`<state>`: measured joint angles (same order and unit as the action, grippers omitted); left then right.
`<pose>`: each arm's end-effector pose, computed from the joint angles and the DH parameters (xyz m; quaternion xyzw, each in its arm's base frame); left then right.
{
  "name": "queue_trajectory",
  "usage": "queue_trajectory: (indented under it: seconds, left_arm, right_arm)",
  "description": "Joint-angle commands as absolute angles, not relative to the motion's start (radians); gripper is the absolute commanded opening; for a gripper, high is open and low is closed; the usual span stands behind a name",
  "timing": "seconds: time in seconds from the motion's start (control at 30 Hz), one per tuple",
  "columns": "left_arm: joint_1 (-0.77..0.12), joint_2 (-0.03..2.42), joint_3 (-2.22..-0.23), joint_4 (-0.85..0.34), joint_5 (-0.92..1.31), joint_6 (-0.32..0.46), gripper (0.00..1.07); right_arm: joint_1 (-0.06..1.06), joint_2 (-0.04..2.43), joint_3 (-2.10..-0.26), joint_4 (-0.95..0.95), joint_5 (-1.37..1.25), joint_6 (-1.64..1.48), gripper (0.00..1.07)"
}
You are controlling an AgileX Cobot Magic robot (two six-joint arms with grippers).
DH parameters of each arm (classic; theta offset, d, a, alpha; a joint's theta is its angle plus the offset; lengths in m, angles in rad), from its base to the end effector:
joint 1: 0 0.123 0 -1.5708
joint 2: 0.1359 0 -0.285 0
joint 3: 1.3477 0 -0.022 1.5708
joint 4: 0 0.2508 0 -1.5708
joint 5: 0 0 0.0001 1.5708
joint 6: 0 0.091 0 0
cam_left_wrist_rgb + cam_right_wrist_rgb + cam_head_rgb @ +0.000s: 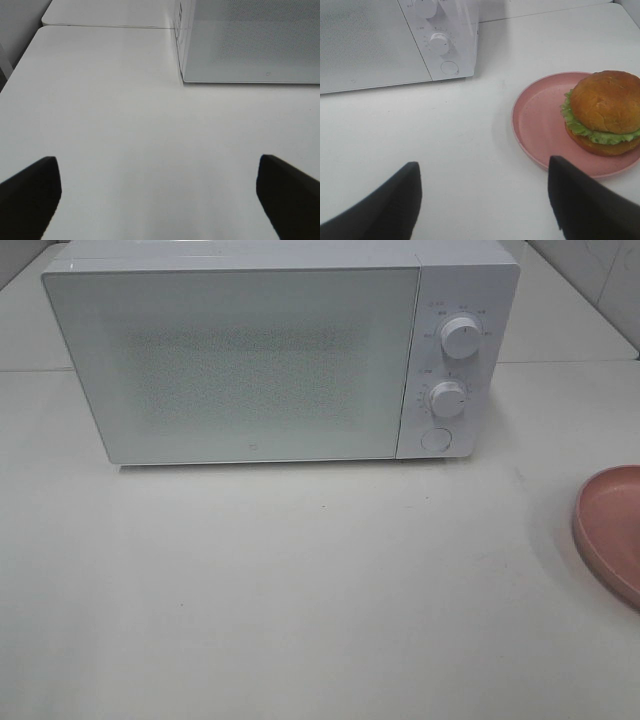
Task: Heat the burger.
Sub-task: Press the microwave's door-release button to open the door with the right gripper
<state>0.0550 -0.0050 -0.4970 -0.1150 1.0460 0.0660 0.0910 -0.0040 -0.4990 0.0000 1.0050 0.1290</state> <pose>-0.0044 -0.0093 0.2781 0.0065 0.8474 -0.0254 0.5303 -0.0031 -0.0003 0.2816 0.0159 0.8374 0.0600 0.5430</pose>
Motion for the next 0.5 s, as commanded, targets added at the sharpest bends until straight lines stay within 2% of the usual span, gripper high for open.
queue_trajectory:
  seconds: [0.03,0.5]
  left_arm:
    - [0.055,-0.028,-0.495,-0.116,1.037,0.061,1.01]
    - [0.055,-0.028,-0.495,-0.116,1.037,0.061,1.01]
  right_arm:
    - [0.085,-0.032,-0.499,0.0,1.0,0.116,0.67]
    - [0.085,-0.032,-0.499,0.0,1.0,0.116,0.67]
